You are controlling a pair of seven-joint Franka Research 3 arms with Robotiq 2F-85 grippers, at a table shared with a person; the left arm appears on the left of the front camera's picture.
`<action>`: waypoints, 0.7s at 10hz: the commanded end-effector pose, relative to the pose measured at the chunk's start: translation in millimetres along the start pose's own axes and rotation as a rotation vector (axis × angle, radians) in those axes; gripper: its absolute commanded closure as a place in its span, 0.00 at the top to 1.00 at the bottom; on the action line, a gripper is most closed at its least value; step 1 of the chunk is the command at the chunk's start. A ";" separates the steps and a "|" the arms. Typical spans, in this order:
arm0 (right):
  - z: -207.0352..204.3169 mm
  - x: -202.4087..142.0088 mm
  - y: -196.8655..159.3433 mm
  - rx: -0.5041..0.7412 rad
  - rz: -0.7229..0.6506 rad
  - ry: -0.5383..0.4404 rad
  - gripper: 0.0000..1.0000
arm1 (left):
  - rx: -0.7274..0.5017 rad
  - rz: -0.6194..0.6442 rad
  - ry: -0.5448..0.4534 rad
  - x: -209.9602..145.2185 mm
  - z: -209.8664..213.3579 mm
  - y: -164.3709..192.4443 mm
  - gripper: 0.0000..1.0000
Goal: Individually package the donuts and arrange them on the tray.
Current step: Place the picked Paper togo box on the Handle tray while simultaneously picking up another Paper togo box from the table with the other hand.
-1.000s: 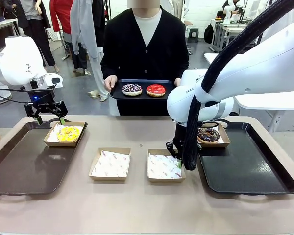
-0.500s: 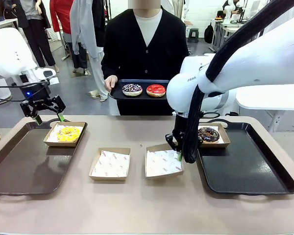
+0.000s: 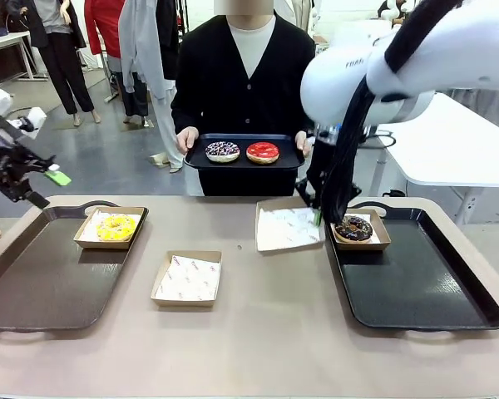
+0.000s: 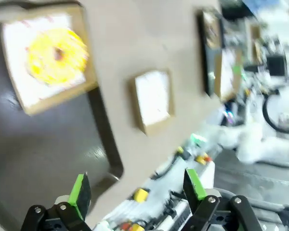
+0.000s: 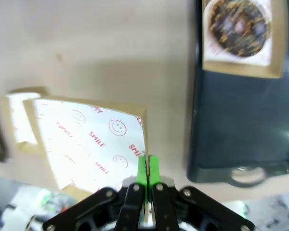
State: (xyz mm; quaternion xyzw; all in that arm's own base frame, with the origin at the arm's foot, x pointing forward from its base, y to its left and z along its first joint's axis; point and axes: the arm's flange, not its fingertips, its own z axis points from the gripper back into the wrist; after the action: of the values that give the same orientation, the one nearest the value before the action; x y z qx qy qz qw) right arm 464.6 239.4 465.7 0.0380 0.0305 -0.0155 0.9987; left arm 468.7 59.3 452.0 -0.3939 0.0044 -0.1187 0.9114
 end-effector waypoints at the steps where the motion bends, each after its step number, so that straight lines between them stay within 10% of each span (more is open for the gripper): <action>1: 25.1 20.1 4.6 -0.019 -0.010 0.001 0.00 | -0.177 -0.046 0.024 -17.5 1.9 15.0 1.00; 7: 58.7 82.1 55.6 -0.038 0.030 0.015 0.00 | -0.458 0.090 -0.207 -58.9 17.2 67.2 1.00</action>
State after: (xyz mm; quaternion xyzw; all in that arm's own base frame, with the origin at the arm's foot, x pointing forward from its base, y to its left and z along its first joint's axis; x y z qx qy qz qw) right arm 537.6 276.5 515.6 0.0371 0.0348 0.0060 0.9987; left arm 435.6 128.9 407.6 -0.5895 -0.0262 -0.0516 0.8057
